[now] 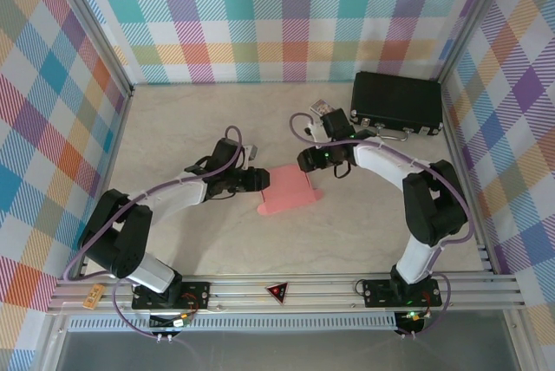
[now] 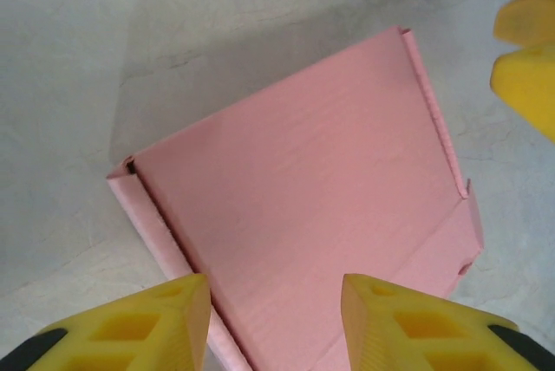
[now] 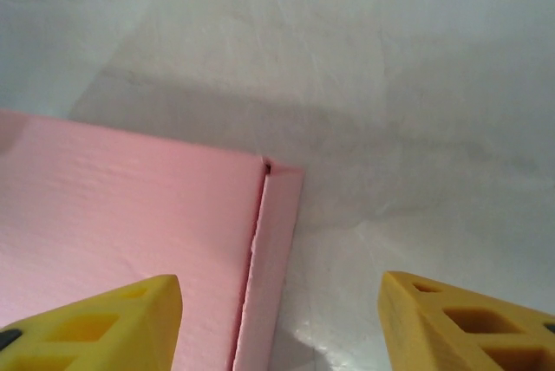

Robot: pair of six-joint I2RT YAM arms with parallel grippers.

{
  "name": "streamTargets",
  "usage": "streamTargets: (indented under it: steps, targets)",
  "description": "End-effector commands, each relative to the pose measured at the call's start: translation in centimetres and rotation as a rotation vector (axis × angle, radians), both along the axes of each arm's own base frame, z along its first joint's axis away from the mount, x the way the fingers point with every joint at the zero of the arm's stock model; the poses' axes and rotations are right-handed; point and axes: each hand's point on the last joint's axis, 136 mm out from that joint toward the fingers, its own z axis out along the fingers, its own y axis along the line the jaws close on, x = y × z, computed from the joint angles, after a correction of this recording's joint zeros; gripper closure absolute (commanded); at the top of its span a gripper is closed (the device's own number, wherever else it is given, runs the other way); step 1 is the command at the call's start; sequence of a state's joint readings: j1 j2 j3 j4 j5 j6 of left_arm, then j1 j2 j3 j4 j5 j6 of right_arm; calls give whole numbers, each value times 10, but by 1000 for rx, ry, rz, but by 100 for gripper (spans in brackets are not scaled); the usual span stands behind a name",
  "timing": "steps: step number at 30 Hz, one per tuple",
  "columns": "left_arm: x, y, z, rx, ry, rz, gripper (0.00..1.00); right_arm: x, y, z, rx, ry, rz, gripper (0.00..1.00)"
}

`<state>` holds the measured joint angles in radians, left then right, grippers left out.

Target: Fold the paper box

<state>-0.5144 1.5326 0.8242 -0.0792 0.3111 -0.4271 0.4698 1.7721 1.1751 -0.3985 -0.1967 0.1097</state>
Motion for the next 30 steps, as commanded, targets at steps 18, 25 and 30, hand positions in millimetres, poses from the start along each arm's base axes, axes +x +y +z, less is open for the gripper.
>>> streamTargets:
  steps: [18,25,30]
  targets:
    - [-38,-35,-19,-130,101,52,59,41,52,-24,60,137,103,50]
    - [-31,-7,14,14,-24,79,46,65,24,27,66,11,-3,41]
    - [-3,2,33,73,-88,22,41,54,-6,53,121,6,-128,39]
